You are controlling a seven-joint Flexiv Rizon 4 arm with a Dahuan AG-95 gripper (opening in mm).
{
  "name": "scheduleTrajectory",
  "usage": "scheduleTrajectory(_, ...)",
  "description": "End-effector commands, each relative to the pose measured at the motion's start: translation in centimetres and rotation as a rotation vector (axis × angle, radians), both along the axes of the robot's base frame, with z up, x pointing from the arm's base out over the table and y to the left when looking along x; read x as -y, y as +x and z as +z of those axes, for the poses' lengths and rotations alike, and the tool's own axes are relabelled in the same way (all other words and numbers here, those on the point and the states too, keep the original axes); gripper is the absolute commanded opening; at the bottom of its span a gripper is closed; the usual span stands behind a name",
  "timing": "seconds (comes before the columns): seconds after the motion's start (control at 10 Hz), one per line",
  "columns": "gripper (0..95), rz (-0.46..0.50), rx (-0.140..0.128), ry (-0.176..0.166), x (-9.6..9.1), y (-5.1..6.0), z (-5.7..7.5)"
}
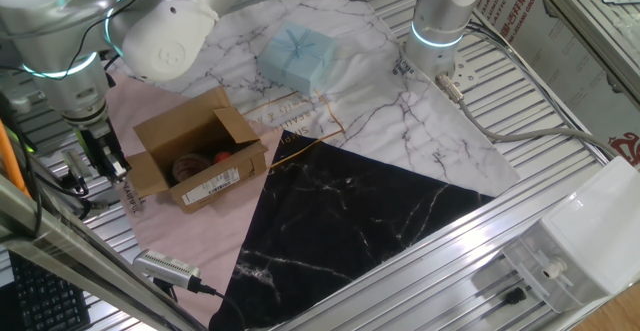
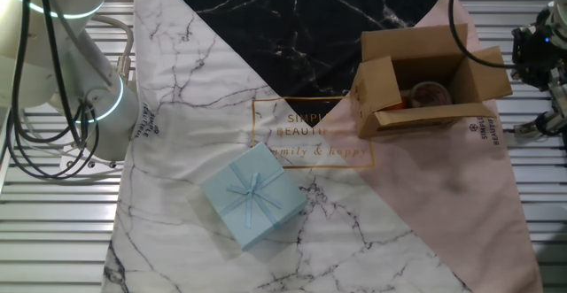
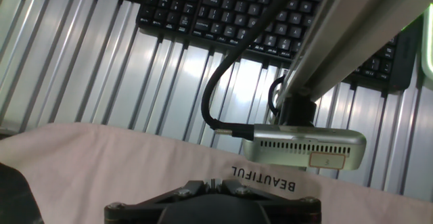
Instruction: Cover the box
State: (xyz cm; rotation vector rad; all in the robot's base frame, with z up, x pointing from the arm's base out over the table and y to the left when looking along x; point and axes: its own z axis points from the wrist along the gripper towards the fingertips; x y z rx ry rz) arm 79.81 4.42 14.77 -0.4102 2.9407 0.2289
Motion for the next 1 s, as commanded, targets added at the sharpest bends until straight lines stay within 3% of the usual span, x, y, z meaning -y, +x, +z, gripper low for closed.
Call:
scheduleTrajectory(0.1,0.0,0.001,-0.001,-0.002,-0.01,0.07,-0.08)
scheduleTrajectory(1.0,0.0,-0.004,-0.005,-0.004,-0.15,0.06,0.27)
